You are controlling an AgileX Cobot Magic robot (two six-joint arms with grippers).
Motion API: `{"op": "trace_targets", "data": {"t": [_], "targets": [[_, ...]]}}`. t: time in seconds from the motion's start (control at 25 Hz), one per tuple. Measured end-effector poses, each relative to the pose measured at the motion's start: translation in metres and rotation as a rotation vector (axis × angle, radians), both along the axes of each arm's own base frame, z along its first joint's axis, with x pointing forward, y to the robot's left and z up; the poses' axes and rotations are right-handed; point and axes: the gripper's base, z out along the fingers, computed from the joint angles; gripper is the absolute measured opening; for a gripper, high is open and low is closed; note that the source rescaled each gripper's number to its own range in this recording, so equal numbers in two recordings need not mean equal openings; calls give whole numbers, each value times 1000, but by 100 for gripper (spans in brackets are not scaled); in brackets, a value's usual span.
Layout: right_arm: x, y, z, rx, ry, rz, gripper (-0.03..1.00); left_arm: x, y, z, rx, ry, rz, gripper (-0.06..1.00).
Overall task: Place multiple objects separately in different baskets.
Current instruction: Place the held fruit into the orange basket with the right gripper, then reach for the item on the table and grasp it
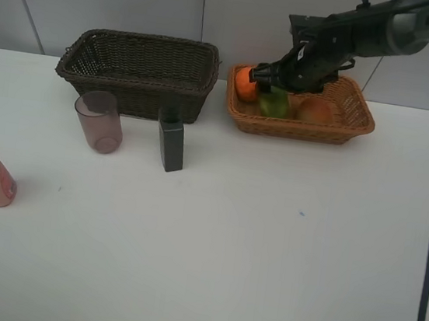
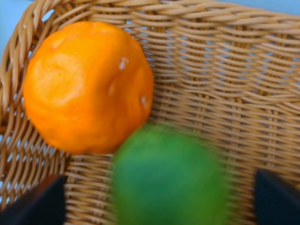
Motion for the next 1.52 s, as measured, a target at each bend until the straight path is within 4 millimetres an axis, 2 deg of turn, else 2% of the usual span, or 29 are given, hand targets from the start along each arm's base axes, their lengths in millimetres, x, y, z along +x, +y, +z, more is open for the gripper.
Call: {"op": "trace_targets", "data": {"t": [0.08,0.2,0.44,0.64,0.8,1.08,1.52], "targets": [[0,0,0,1,-2,0,84,0,0,0,0,0,0,94],[0,0,0,1,-2,1,93,0,0,0,0,0,0,94],[-4,-3,5,-19,32,-11,96,0,0,0,0,0,0,94],[-17,-2,28,-55,83,-20,96,0,0,0,0,0,0,94],[-33,7,45,-97,131,0,96,0,0,0,0,0,0,94],[-68,30,75,-181,194,94,96,0,0,0,0,0,0,94],[-132,75,114,-180,287,218,96,0,0,0,0,0,0,94]]}}
